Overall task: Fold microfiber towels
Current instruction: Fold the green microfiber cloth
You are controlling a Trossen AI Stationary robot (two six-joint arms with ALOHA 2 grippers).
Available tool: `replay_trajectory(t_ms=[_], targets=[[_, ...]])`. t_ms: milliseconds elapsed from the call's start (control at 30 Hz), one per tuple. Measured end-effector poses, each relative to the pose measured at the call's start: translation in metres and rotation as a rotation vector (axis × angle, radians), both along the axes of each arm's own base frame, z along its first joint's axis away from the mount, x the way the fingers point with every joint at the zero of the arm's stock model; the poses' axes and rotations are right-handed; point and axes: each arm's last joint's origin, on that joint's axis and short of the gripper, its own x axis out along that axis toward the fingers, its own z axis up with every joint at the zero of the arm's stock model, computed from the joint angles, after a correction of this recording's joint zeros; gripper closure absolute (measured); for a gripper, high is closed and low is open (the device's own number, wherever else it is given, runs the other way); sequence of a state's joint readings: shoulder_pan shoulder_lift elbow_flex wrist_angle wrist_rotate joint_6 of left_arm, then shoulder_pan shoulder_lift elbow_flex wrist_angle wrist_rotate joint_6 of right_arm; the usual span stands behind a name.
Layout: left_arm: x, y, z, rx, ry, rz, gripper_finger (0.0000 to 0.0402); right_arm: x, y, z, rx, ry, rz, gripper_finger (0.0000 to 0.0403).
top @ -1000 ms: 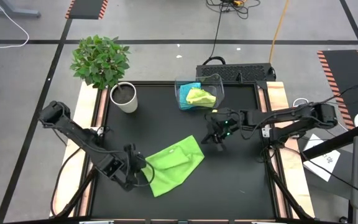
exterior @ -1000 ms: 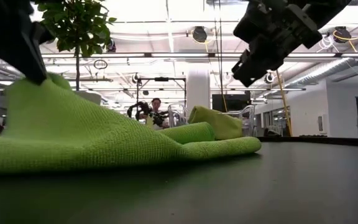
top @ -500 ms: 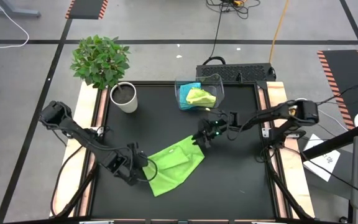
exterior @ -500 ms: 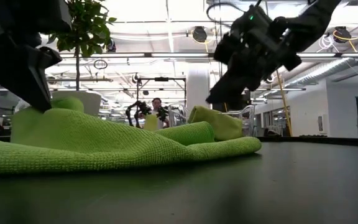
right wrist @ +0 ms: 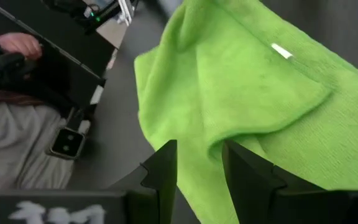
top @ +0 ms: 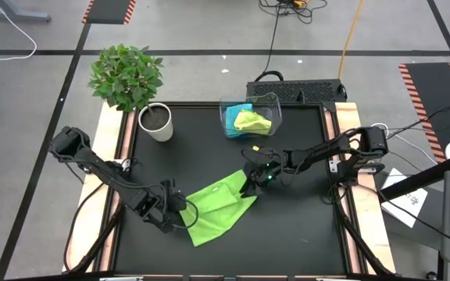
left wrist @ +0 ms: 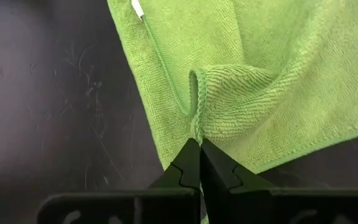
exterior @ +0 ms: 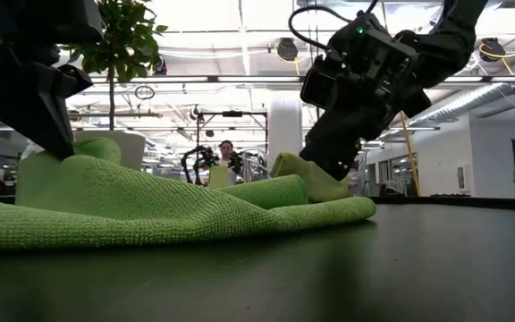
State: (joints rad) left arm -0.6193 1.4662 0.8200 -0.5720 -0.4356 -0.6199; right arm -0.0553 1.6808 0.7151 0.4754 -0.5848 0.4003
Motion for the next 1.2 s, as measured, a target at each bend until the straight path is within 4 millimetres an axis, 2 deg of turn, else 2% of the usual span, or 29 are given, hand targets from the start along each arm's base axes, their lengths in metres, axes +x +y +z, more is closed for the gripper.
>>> replay_trajectory(t_ms=[367,667,767,933,1033,1200], targets=[[0.000,0.000,0.000,0.003,0.001,-0.006,0.0400,0.000,0.005,-0.002,0.057,0.060,-0.031,0.0287],[0.001,0.001,0.000,0.009,0.001,-0.010,0.0400,0.001,0.015,-0.005,0.038,0.073,-0.071,0.0287],[0.001,0.001,0.000,0.009,-0.002,-0.012,0.0400,0.009,0.019,-0.014,0.053,0.092,-0.077,0.0287],[0.002,0.000,0.001,0.002,-0.018,-0.014,0.0400,0.034,0.023,-0.033,0.076,0.154,-0.063,0.0287],[0.001,-0.002,0.001,0.001,-0.019,-0.020,0.0400,0.045,0.023,-0.033,0.091,0.146,-0.031,0.0287],[0.000,-0.005,0.001,0.001,-0.017,-0.040,0.0400,0.049,0.024,-0.027,0.063,0.109,-0.002,0.0289]])
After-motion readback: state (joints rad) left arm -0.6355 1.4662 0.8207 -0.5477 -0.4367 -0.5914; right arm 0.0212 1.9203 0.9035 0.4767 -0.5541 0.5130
